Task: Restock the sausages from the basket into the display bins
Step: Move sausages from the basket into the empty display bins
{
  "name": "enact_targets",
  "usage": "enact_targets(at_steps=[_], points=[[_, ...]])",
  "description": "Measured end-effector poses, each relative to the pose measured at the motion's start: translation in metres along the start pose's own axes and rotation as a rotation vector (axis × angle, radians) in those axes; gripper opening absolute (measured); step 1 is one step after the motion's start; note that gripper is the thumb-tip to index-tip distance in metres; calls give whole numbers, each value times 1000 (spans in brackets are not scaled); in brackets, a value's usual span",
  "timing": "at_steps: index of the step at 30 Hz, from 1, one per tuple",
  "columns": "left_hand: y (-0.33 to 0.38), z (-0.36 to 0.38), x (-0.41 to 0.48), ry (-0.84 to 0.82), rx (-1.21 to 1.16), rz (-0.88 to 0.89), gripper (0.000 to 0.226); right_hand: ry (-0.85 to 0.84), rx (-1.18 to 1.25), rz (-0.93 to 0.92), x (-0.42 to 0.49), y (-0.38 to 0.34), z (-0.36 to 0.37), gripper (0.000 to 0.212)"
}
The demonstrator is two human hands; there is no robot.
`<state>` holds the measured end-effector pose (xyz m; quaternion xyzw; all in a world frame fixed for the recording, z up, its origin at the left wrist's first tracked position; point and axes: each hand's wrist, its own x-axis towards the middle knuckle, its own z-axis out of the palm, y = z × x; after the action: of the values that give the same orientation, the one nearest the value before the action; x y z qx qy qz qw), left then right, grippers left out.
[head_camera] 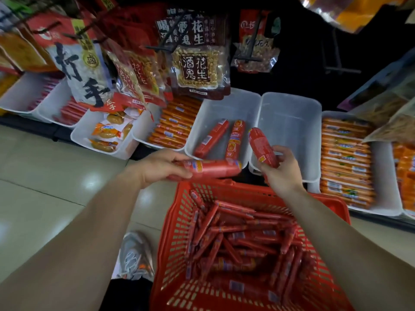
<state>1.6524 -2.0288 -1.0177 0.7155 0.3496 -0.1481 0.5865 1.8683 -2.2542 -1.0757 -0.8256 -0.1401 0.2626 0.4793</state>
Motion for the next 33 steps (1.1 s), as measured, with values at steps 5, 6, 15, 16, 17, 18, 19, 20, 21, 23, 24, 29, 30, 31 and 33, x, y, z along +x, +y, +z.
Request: enact_targets(at_steps=[5,6,15,16,17,18,19,20,21,23,24,29,30,31,33], points=[[2,13,56,380,52,113,35,23,-78,-46,20,2,14,47],[3,19,70,437,64,129,31,17,-97,-51,24,3,18,47],[7,55,140,611,274,105,37,18,-178,-57,44,-8,52,59],[5,53,136,602,277,123,40,18,-193,-59,46,-9,55,60],[4,50,130,595,264,137,42,14,-211,-65,47,-12,58,61],[1,47,123,598,255,150,42,10,-242,-87,47,-16,61,61],[-2,43,115,604,252,152,40,8,-284,-118,46,-20,65,61],[-6,40,107,609,254,147,37,4,-343,-154,46,-23,69,60],[-9,37,101,611,253,130,36,-8,-416,-185,46,-24,74,58],[-14,34,89,618,243,100,34,-52,-622,-222,41,-22,82,56],[-15,35,82,618,244,94,33,-81,-697,-218,36,-22,83,56],[-17,54,45,563,291,86,33,-189,-741,-177,-7,-13,56,50],[-18,61,37,555,304,78,33,-175,-730,-166,-17,-10,46,48],[-17,68,28,551,315,75,32,-156,-714,-154,-27,-7,36,46],[-17,85,10,550,344,76,33,-127,-684,-152,-49,0,17,44]])
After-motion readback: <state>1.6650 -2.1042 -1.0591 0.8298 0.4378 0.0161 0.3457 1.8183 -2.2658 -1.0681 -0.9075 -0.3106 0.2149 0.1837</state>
